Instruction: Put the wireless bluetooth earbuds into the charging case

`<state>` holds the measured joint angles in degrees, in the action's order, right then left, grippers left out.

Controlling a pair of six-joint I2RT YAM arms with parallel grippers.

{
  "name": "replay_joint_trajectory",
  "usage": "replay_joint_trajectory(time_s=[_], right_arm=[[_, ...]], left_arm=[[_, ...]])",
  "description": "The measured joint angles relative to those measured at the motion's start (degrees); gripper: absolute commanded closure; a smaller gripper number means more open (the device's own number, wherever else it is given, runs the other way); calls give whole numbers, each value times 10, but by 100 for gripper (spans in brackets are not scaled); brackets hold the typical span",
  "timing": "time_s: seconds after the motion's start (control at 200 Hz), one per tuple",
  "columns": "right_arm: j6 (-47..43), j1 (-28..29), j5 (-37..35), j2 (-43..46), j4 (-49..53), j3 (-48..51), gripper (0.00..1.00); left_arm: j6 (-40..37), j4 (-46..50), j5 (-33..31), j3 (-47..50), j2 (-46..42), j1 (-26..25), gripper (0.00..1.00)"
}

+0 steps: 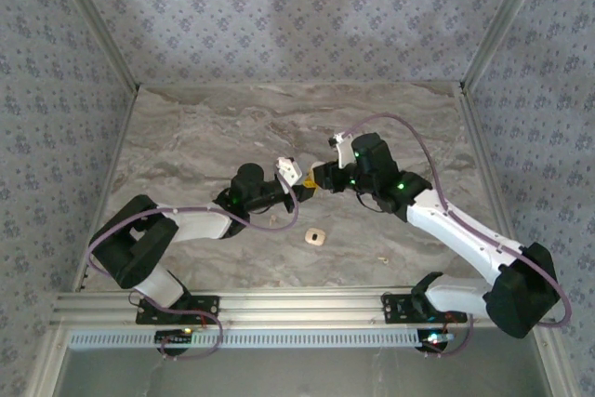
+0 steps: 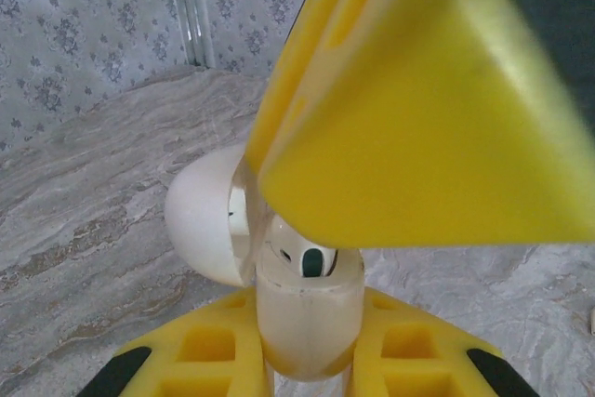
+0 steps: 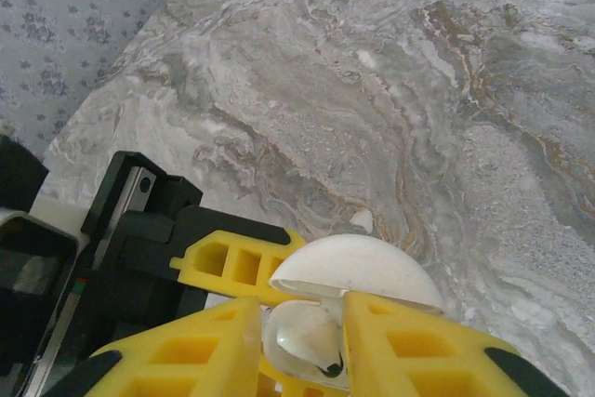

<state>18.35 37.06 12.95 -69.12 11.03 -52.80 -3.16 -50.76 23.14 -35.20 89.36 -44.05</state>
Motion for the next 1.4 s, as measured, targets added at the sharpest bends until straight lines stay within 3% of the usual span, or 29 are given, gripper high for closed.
replay_joint_trajectory(time_s=[0.365,0.65,0.949,1.224,1.399], right_arm=[[-18,-16,11,14,43,-24,53],[-35,-125,149,26,71,-56,41],[-51,-156,279,-53,81,-76,42],[-53,-152,330,-85,80,-79,46],[-53,-153,349,-52,76,-65,47]], left_arm=[[-4,0,2,0,-10,0,90],[-4,0,37,0,-20,0,90],[-4,3,58,0,-24,0,90],[-8,23,59,0,-38,0,90],[-14,32,47,0,-49,0,90]])
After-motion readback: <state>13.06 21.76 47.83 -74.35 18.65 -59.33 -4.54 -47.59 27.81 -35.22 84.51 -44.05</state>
